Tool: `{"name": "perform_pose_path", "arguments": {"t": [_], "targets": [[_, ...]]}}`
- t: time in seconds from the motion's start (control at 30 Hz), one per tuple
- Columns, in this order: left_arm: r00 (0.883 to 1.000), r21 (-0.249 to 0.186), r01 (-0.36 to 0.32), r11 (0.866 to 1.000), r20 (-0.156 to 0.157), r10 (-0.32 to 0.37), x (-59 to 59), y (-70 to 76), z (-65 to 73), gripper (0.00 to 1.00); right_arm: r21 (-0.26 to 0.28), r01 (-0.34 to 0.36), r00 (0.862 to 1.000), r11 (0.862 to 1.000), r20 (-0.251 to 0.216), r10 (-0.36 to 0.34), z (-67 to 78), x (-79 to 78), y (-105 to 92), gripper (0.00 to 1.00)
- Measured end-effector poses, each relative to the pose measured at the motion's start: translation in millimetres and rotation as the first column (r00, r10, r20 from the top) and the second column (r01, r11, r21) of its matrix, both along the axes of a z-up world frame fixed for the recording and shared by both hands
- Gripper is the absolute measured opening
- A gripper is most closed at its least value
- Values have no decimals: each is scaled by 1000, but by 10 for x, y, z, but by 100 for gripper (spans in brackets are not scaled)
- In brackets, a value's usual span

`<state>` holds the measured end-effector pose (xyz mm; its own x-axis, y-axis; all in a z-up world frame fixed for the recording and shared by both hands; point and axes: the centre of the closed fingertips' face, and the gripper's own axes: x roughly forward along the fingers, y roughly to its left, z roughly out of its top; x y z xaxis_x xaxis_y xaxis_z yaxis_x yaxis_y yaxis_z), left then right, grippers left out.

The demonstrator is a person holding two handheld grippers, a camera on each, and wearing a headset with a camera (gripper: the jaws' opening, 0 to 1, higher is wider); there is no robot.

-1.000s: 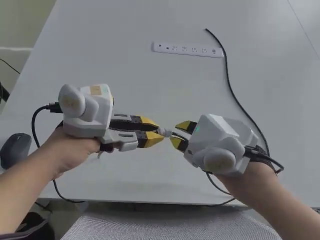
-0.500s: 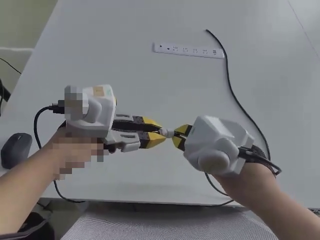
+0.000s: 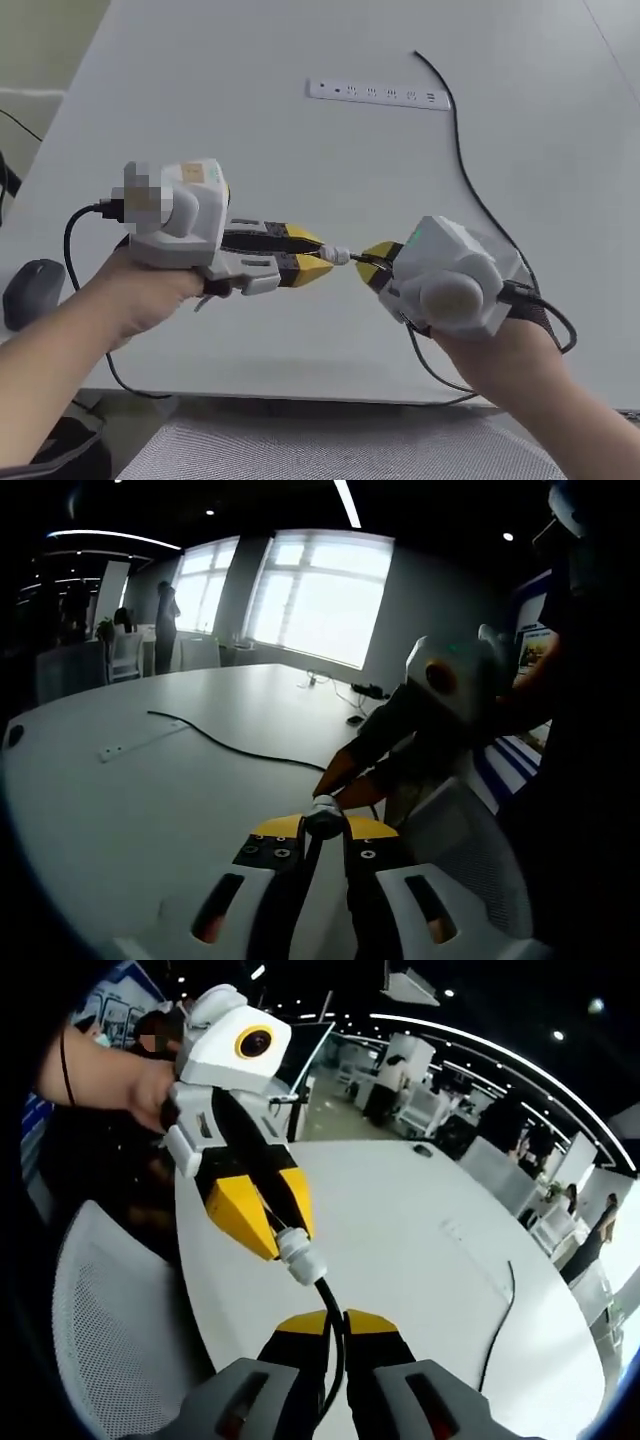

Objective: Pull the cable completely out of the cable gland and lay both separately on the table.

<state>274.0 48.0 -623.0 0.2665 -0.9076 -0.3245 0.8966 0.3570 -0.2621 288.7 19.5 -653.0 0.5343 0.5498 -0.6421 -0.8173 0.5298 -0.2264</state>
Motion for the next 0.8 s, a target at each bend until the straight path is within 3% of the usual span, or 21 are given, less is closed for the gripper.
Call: {"name": "perform_pose_path", "arguments": {"t": [0.27, 0.4, 0.57, 0.7, 0.8], "targets": [[1000, -5, -6, 1000, 2, 6, 26, 13, 11, 15, 68, 97, 992, 993, -82, -91, -84, 57, -120, 0], [1000, 0, -6, 1000, 2, 6, 26, 20, -7, 15, 95, 151, 982, 984, -131, -138, -168, 65, -196, 0], [1000, 2, -6, 1000, 0, 6, 25, 16, -16, 15, 161, 254, 950, 954, -227, -214, -274, 78, -279, 0], [1000, 4, -7, 1000, -1, 7, 29, 15, -24, 15, 172, 302, 931, 938, -264, -251, -345, 94, -346, 0], [1000, 5, -8, 1000, -2, 8, 30, 16, -30, 15, 181, 360, 902, 915, -317, -292, -420, 89, -403, 0]]}}
